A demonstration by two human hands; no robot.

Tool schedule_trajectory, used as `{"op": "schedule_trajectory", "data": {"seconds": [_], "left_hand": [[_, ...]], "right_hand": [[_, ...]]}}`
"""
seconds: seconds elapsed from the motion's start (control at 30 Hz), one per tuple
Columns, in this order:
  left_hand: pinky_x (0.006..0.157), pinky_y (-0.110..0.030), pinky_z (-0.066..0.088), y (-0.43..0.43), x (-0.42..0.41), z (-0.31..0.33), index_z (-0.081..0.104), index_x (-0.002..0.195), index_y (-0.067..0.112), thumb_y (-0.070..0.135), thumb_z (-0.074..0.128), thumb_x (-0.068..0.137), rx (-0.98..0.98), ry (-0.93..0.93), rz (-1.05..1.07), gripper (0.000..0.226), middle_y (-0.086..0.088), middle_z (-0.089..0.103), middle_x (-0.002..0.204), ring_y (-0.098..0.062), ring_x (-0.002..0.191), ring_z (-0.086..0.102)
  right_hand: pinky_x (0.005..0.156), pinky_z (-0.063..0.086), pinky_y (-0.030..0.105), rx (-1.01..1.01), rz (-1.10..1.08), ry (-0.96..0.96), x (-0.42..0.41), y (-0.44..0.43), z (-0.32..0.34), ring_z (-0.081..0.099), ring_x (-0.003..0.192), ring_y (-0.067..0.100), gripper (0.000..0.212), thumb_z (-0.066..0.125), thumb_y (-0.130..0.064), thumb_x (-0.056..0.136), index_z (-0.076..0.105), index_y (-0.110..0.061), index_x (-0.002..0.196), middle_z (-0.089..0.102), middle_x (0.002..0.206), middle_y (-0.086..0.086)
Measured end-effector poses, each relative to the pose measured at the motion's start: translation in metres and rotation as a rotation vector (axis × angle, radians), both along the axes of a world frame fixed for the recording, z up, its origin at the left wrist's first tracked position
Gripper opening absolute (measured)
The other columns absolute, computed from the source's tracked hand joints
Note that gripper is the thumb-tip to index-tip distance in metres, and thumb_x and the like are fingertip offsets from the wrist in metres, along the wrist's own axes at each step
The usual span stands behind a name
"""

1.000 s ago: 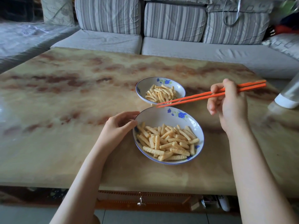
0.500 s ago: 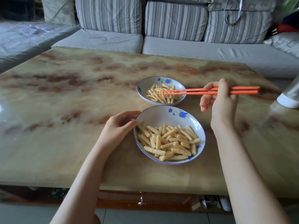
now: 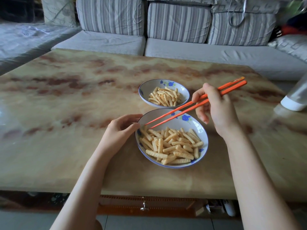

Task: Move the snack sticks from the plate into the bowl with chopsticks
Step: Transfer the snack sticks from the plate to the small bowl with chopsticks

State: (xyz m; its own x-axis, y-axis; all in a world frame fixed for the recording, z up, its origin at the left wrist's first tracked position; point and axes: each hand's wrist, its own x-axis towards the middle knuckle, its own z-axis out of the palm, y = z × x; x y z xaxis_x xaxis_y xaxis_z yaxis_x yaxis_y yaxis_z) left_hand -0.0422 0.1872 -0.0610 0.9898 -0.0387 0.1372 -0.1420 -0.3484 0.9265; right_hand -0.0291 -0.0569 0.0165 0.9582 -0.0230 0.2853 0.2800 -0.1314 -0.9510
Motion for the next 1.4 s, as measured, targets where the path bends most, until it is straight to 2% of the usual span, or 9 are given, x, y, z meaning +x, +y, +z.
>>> {"op": "schedule_trajectory", "data": {"seconds": [0.2, 0.3, 0.4, 0.57, 0.73, 1.0, 1.17, 1.4], "left_hand": [[0.095, -0.024, 0.049, 0.000, 0.001, -0.001, 0.070, 0.113, 0.029, 0.030, 0.058, 0.076, 0.000, -0.002, 0.003, 0.039, 0.015, 0.072, 0.106, 0.004, 0.100, 0.065], [0.093, -0.023, 0.049, 0.000, 0.000, 0.000, 0.071, 0.111, 0.030, 0.030, 0.058, 0.076, -0.004, -0.007, 0.000, 0.038, 0.016, 0.072, 0.104, 0.005, 0.098, 0.065], [0.091, -0.020, 0.048, -0.001, 0.000, 0.000, 0.070, 0.111, 0.031, 0.030, 0.057, 0.075, -0.003, -0.009, 0.001, 0.038, 0.016, 0.072, 0.104, 0.007, 0.097, 0.064], [0.092, -0.021, 0.049, -0.001, 0.001, 0.000, 0.070, 0.110, 0.032, 0.029, 0.056, 0.075, 0.003, -0.014, 0.002, 0.038, 0.017, 0.072, 0.105, 0.007, 0.097, 0.064], [0.096, -0.028, 0.050, 0.000, 0.002, 0.000, 0.071, 0.113, 0.028, 0.029, 0.056, 0.075, 0.017, -0.015, 0.003, 0.040, 0.016, 0.072, 0.105, 0.003, 0.099, 0.065], [0.092, -0.020, 0.049, 0.000, 0.001, 0.000, 0.070, 0.113, 0.027, 0.029, 0.056, 0.075, 0.013, -0.014, 0.002, 0.041, 0.016, 0.072, 0.104, 0.007, 0.097, 0.064], [0.088, -0.014, 0.048, 0.000, 0.001, 0.000, 0.070, 0.111, 0.030, 0.029, 0.056, 0.075, 0.013, -0.015, 0.000, 0.039, 0.020, 0.072, 0.102, 0.009, 0.095, 0.064], [0.089, -0.018, 0.049, 0.000, 0.002, -0.001, 0.071, 0.112, 0.028, 0.028, 0.056, 0.075, 0.003, -0.011, -0.003, 0.039, 0.019, 0.072, 0.103, 0.007, 0.098, 0.064]], "right_hand": [[0.036, 0.026, 0.022, -0.006, 0.030, 0.030, 0.002, 0.003, -0.004, 0.032, 0.030, 0.017, 0.047, 0.031, -0.022, 0.103, 0.054, -0.007, 0.065, 0.042, 0.035, 0.004], [0.036, 0.028, 0.019, 0.035, -0.004, 0.027, 0.003, 0.000, -0.004, 0.036, 0.031, 0.018, 0.049, 0.033, -0.023, 0.103, 0.055, -0.014, 0.060, 0.044, 0.048, 0.014], [0.035, 0.027, 0.019, 0.071, -0.061, 0.003, 0.003, -0.008, -0.004, 0.036, 0.030, 0.018, 0.049, 0.033, -0.021, 0.103, 0.054, -0.015, 0.059, 0.044, 0.058, 0.015], [0.036, 0.025, 0.019, 0.111, -0.152, -0.044, 0.003, -0.022, 0.001, 0.036, 0.029, 0.018, 0.047, 0.032, -0.020, 0.102, 0.052, -0.013, 0.060, 0.041, 0.054, 0.015], [0.037, 0.025, 0.020, 0.191, -0.229, -0.067, 0.005, -0.028, 0.002, 0.037, 0.029, 0.018, 0.047, 0.032, -0.020, 0.101, 0.052, -0.014, 0.059, 0.044, 0.039, 0.000], [0.036, 0.028, 0.021, 0.299, -0.400, -0.105, 0.012, -0.014, -0.001, 0.038, 0.030, 0.018, 0.043, 0.030, -0.020, 0.101, 0.049, -0.009, 0.064, 0.043, 0.033, 0.001], [0.037, 0.031, 0.020, 0.318, -0.391, -0.098, 0.023, 0.002, -0.013, 0.041, 0.031, 0.016, 0.044, 0.029, -0.022, 0.104, 0.050, -0.011, 0.066, 0.047, 0.035, 0.000], [0.042, 0.038, 0.022, 0.262, -0.282, -0.088, 0.033, 0.017, -0.032, 0.047, 0.037, 0.018, 0.045, 0.029, -0.028, 0.105, 0.055, -0.011, 0.072, 0.055, 0.043, 0.003]]}}
